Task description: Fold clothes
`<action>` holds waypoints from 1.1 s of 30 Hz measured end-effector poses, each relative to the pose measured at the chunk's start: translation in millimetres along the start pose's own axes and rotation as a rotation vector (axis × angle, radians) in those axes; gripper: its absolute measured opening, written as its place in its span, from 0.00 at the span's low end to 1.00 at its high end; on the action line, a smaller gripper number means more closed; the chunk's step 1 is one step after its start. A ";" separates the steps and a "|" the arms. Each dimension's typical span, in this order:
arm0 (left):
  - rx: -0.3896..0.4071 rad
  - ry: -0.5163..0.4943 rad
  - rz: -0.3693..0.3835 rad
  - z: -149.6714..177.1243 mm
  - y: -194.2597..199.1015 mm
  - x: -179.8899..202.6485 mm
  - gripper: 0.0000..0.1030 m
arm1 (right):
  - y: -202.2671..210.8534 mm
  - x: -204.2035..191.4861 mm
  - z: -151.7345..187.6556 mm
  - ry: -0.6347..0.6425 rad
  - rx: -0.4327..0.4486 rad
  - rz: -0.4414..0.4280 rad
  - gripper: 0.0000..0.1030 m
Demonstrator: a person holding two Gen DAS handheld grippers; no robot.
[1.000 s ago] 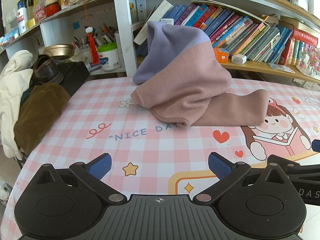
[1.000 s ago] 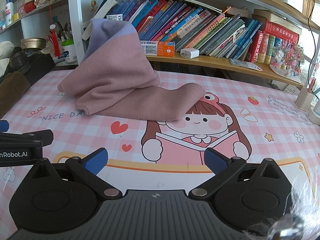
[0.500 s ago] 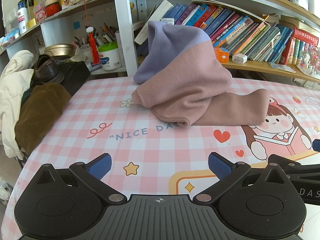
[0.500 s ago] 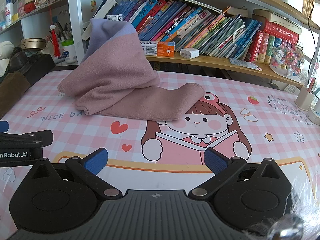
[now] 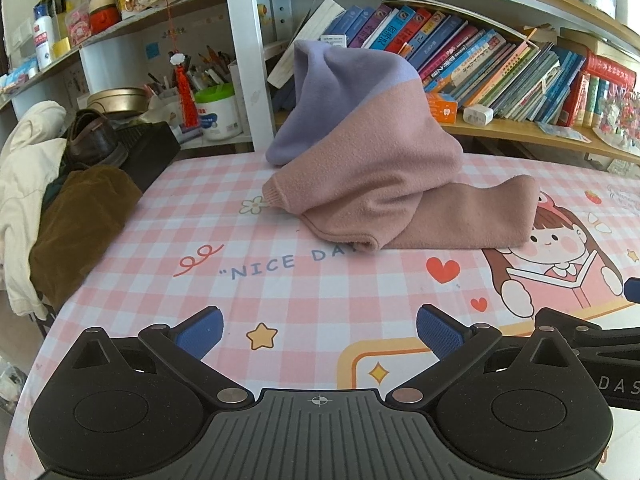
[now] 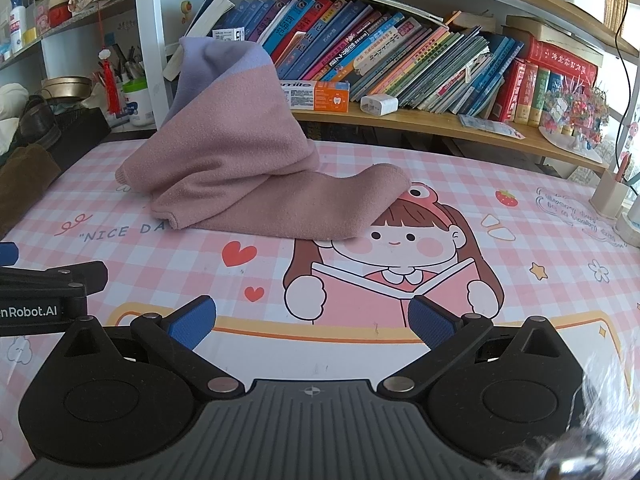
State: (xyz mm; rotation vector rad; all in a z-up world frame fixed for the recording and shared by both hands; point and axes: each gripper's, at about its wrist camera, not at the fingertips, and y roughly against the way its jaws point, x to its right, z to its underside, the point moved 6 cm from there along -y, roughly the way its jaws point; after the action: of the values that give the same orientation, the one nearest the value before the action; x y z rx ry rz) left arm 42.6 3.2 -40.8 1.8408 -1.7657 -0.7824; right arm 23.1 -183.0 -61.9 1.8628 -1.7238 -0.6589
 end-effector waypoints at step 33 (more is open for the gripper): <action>0.000 -0.015 0.009 -2.0 -3.7 3.9 1.00 | -4.8 -2.0 -1.4 0.008 0.001 -0.010 1.00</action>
State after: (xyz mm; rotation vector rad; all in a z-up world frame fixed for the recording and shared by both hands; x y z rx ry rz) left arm 46.8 -0.6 -42.2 1.8302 -1.7824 -0.7950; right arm 27.5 -180.7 -64.0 1.8738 -1.7110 -0.6545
